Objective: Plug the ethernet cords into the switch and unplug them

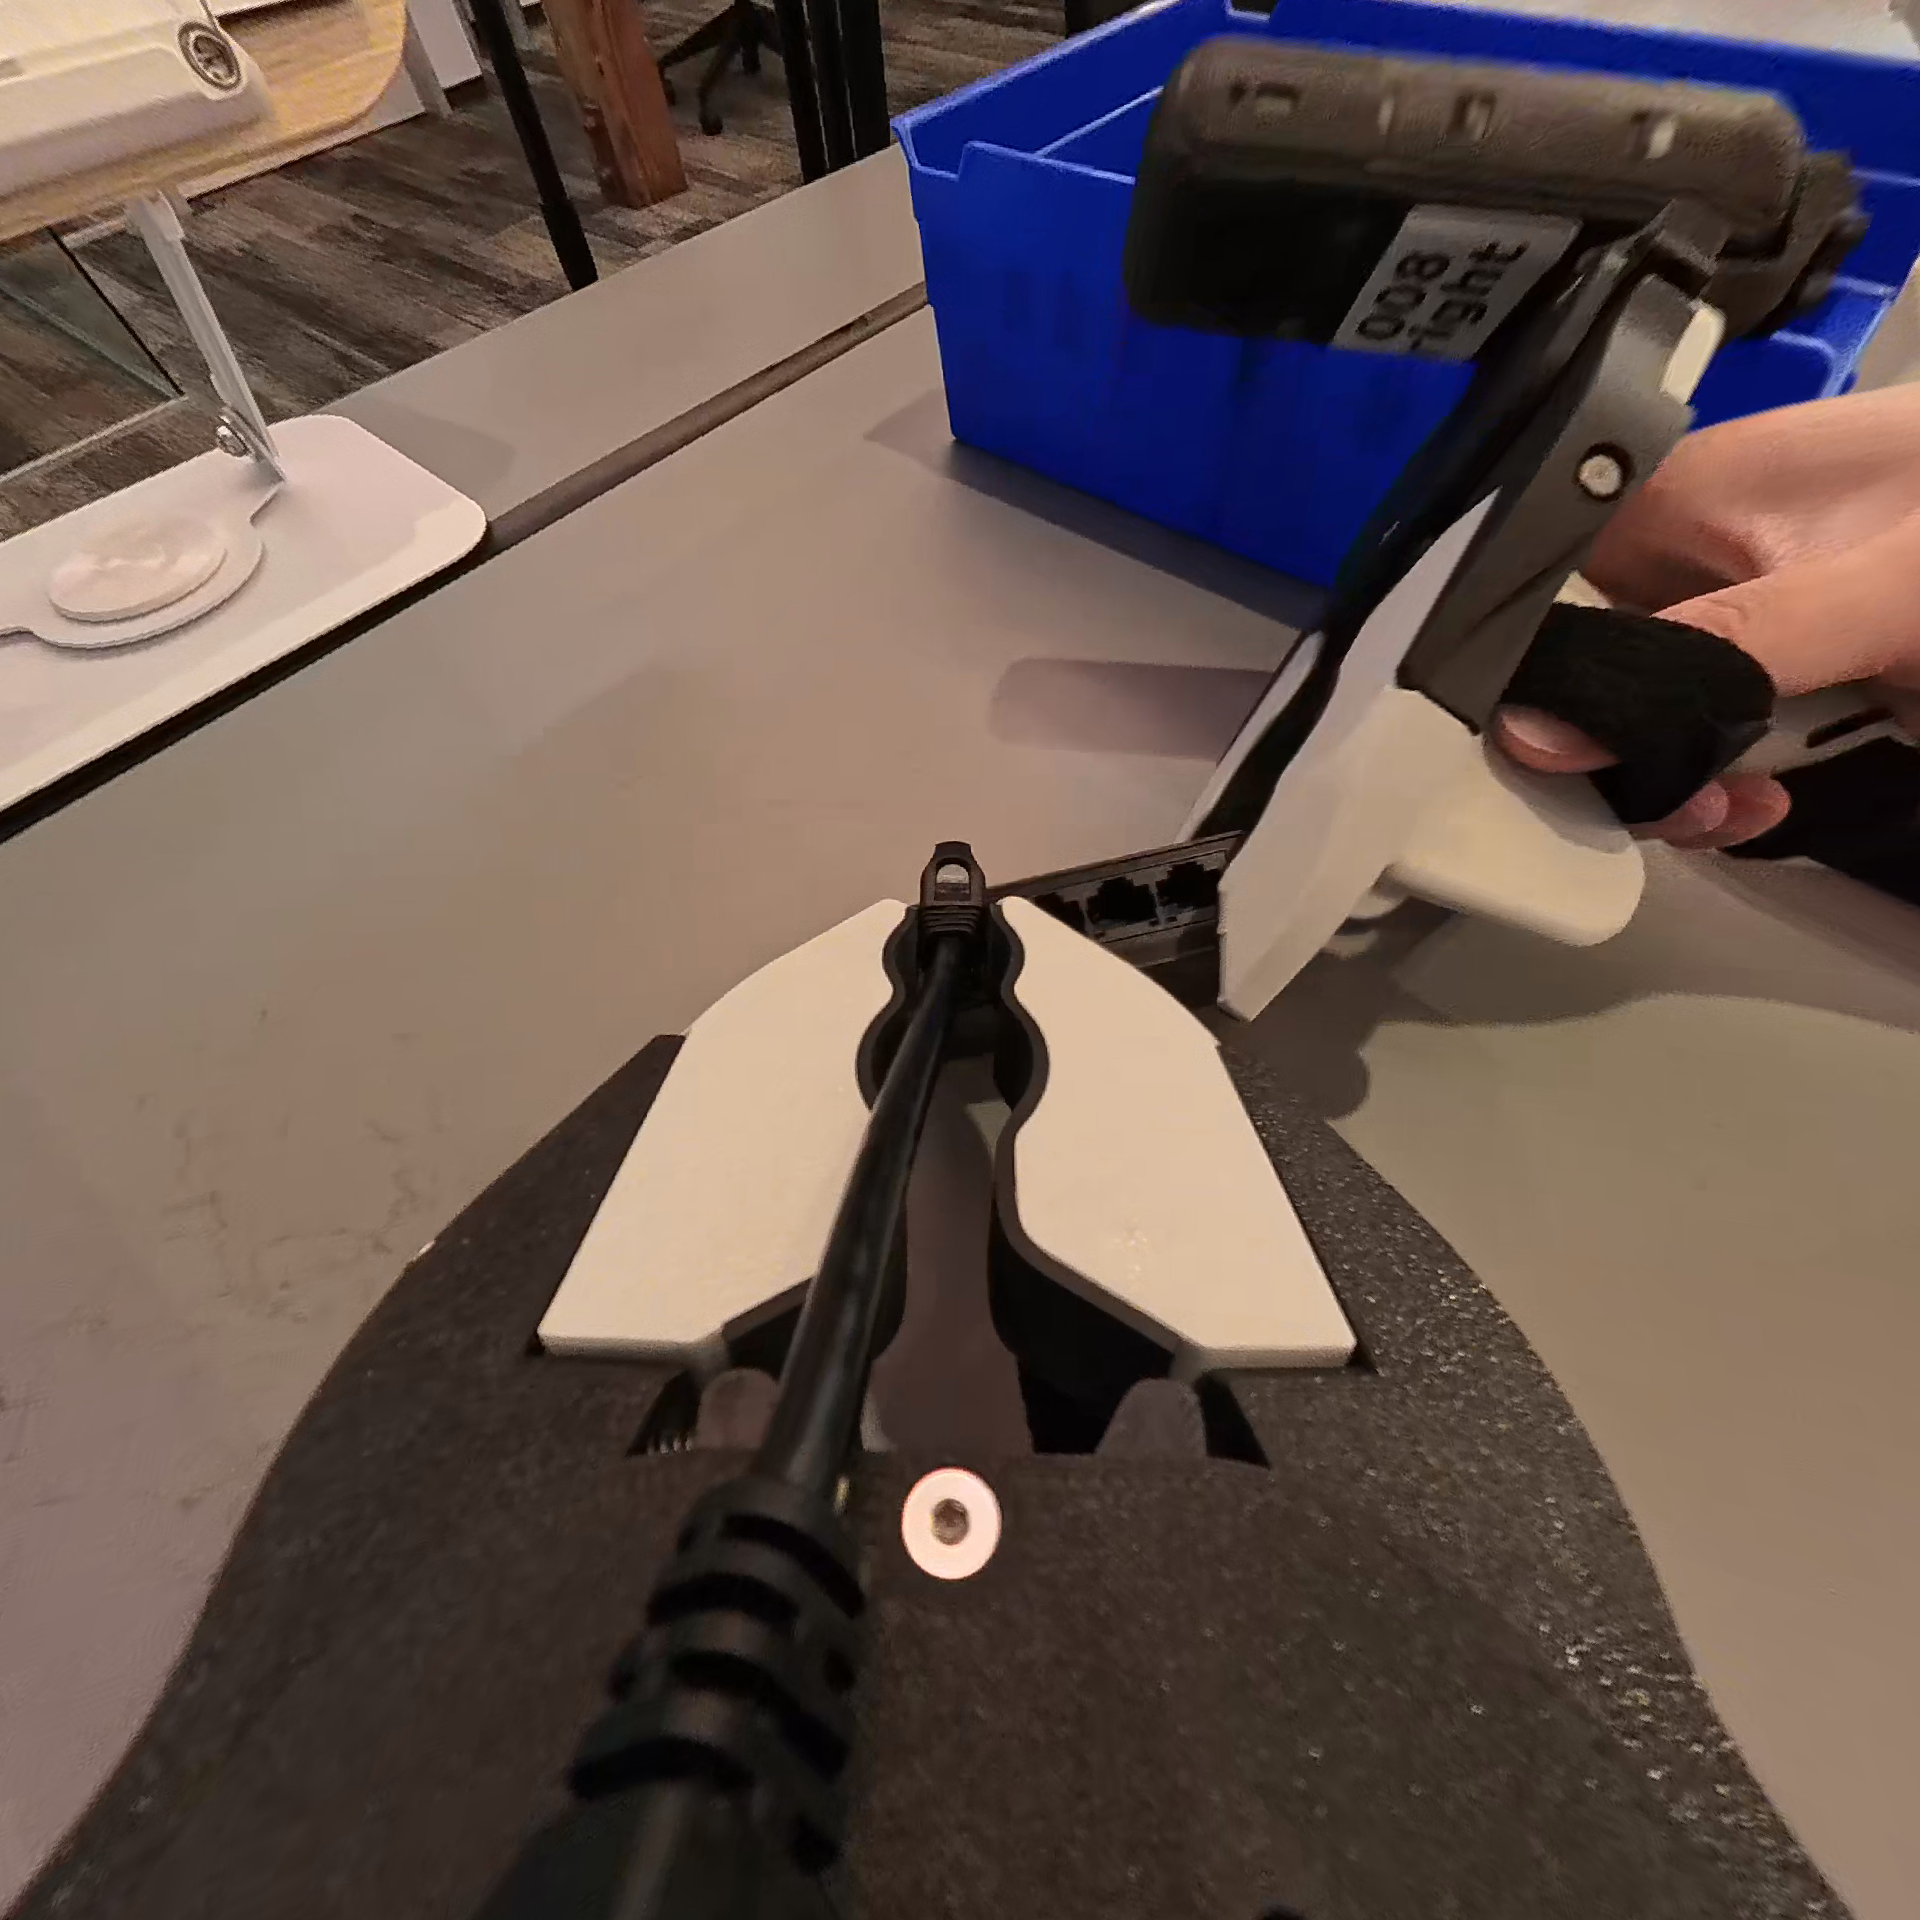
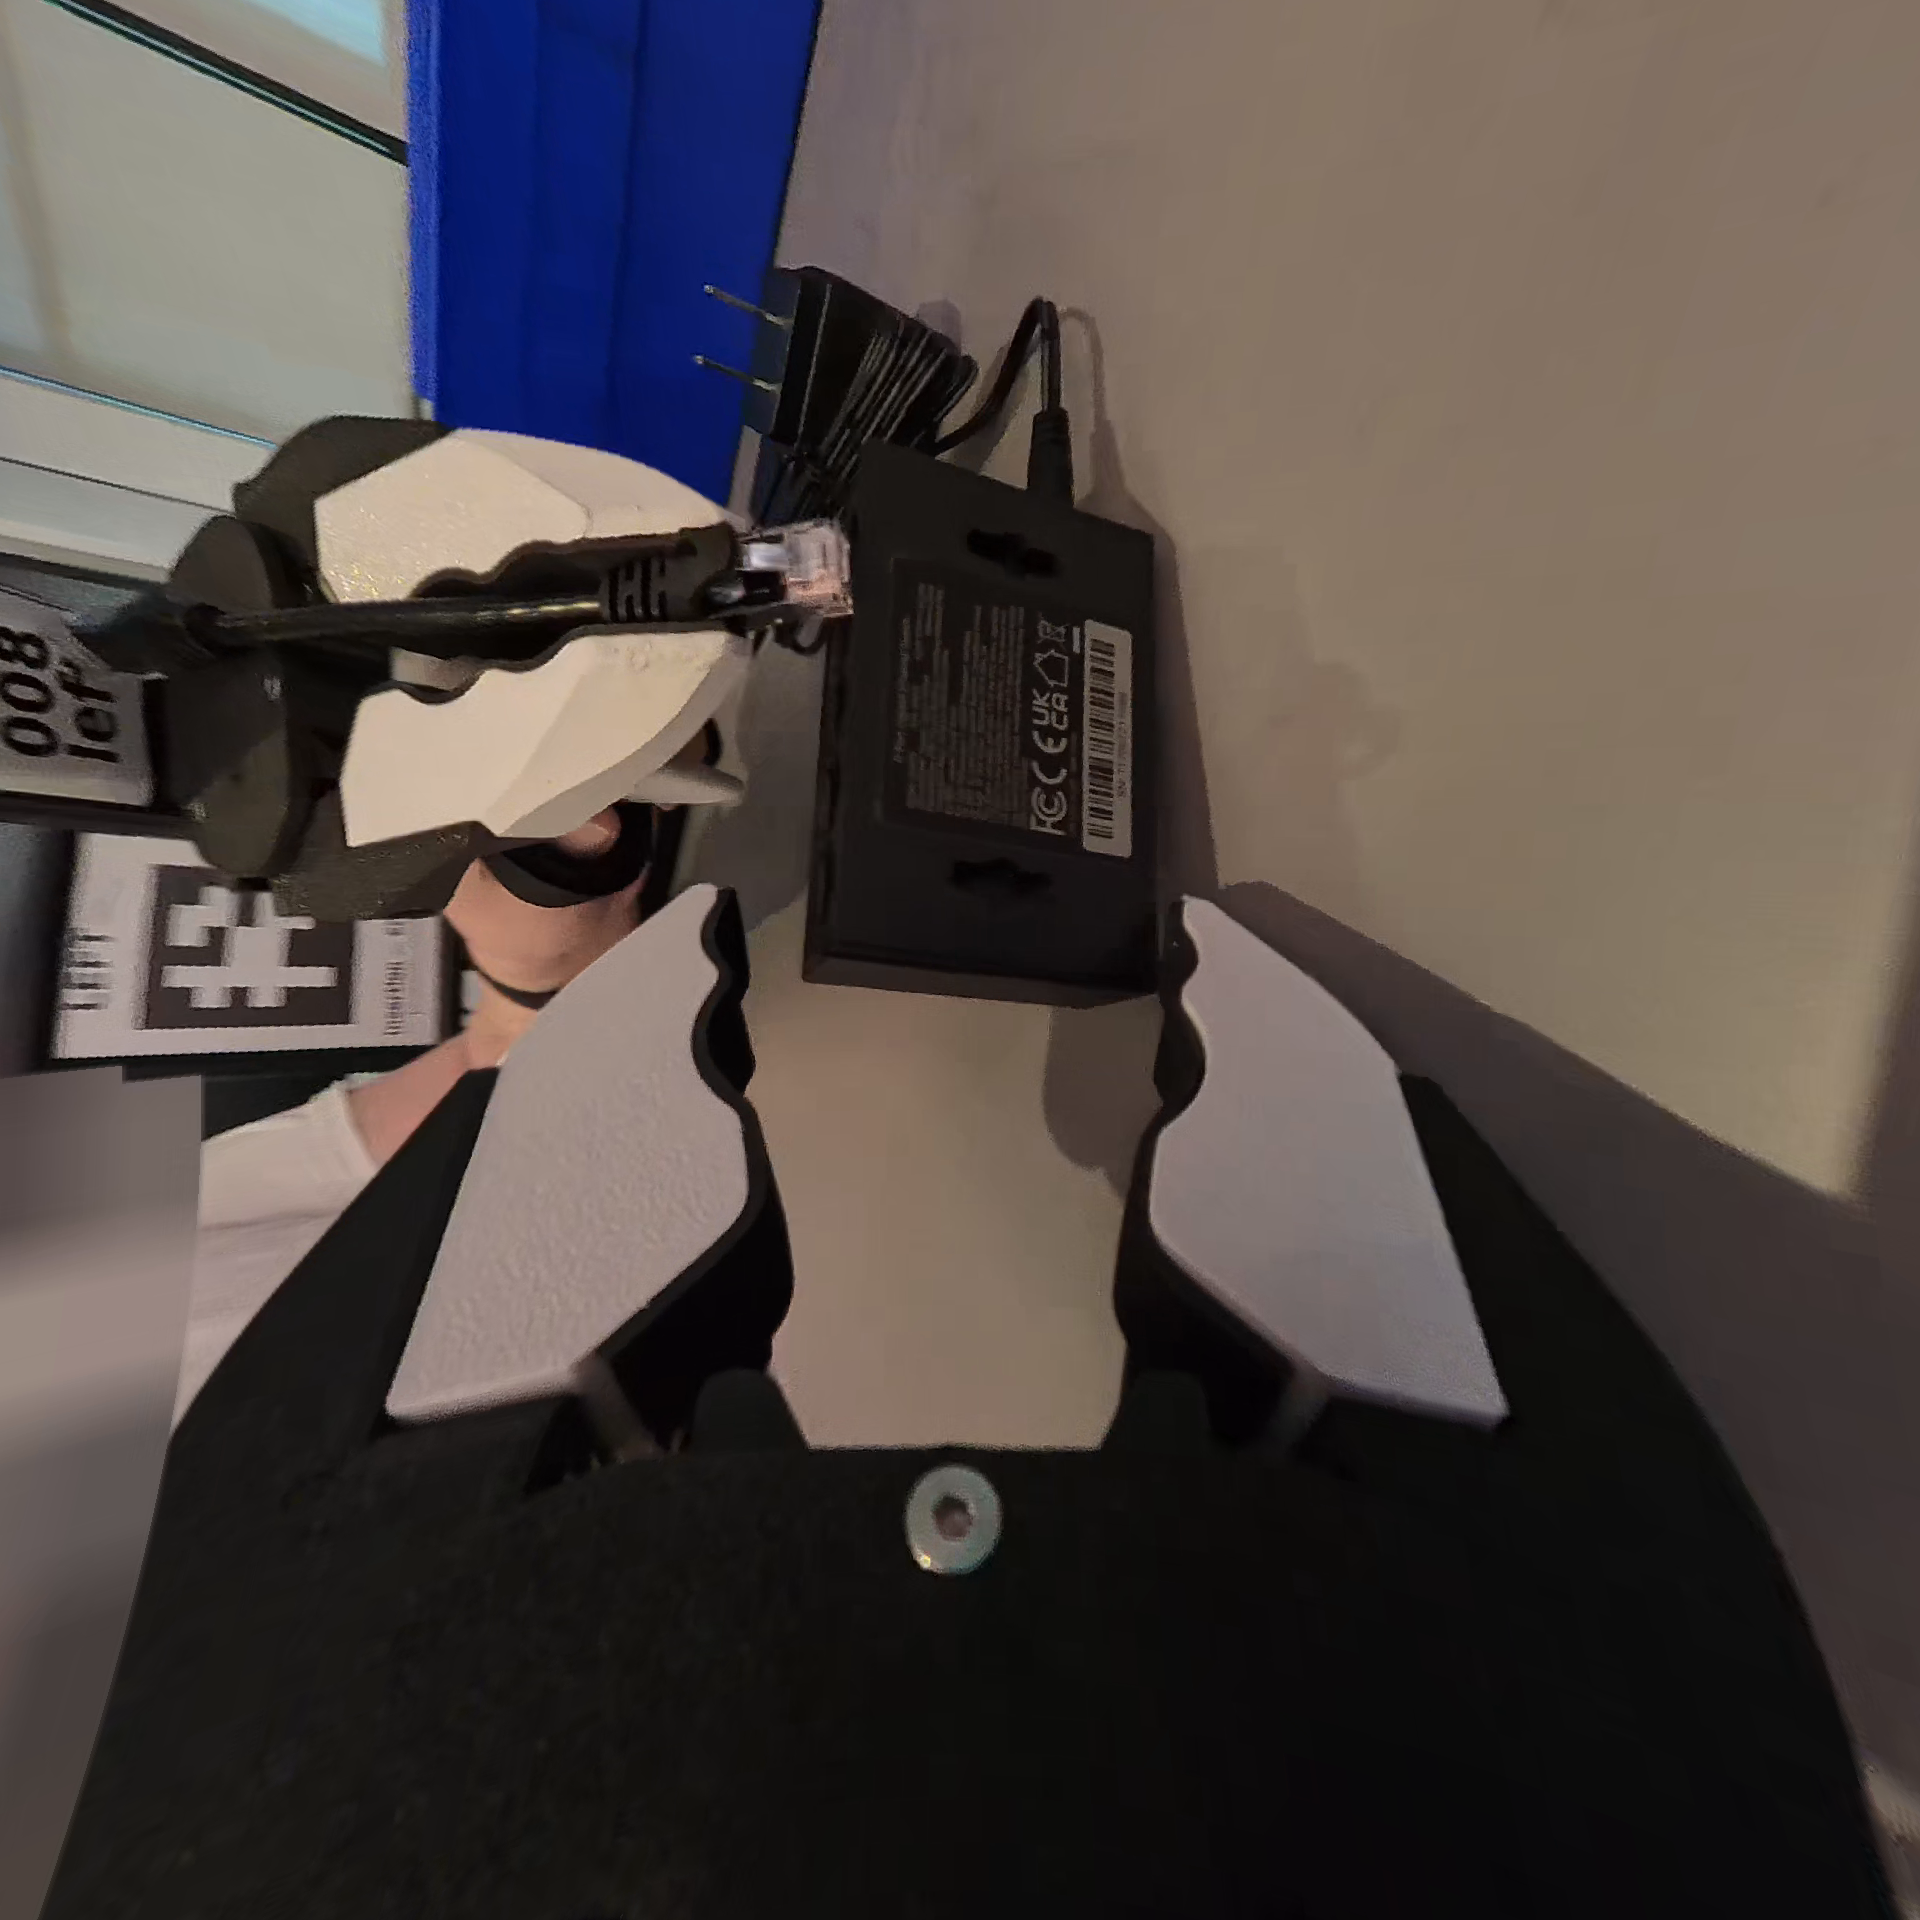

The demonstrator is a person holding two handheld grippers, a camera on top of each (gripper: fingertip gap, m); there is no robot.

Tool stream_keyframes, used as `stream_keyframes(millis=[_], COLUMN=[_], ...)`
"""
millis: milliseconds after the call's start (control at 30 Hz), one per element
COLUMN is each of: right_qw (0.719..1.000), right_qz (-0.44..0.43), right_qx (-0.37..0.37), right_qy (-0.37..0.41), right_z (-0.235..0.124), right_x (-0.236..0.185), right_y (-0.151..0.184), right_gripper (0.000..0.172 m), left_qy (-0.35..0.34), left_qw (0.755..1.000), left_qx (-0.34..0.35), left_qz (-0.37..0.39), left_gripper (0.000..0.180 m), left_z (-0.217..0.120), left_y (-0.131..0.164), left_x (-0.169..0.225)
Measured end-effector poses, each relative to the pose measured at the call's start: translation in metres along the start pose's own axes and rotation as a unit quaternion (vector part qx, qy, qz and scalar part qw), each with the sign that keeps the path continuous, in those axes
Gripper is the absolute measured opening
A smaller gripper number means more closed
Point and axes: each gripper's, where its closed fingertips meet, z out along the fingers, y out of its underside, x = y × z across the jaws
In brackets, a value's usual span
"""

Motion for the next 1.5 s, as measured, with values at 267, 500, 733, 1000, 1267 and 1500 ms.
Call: stream_keyframes(millis=[267,500,733,1000,1267,1500], right_qw=[0.964,0.888,0.837,0.861,0.877,0.885], right_qz=[-0.22,-0.358,-0.402,-0.362,-0.327,-0.325], right_qx=[0.055,0.161,0.17,0.159,0.142,0.116], right_qy=[0.135,0.24,0.331,0.319,0.322,0.311], right_z=[-0.012,-0.014,-0.011,-0.003,0.001,0.01], right_x=[0.003,0.012,0.018,0.025,0.034,0.035], right_y=[-0.016,-0.005,-0.013,-0.021,-0.023,-0.021], right_gripper=[0.091,0.066,0.063,0.053,0.053,0.03], left_qy=[-0.002,-0.001,-0.002,-0.011,-0.013,-0.015], left_qw=[1.0,1.0,1.0,0.999,0.999,0.999], left_qx=[-0.011,-0.004,0.01,0.032,0.042,0.044], left_qz=[0.005,-0.001,-0.01,-0.018,-0.024,-0.026], left_gripper=[0.011,0.011,0.011,0.011,0.011,0.011], left_z=[0.007,0.006,0.003,-0.008,-0.016,-0.019], left_y=[0.004,0.004,0.0,-0.007,-0.011,-0.012], left_x=[0.001,0.001,0.001,-0.006,-0.011,-0.014])
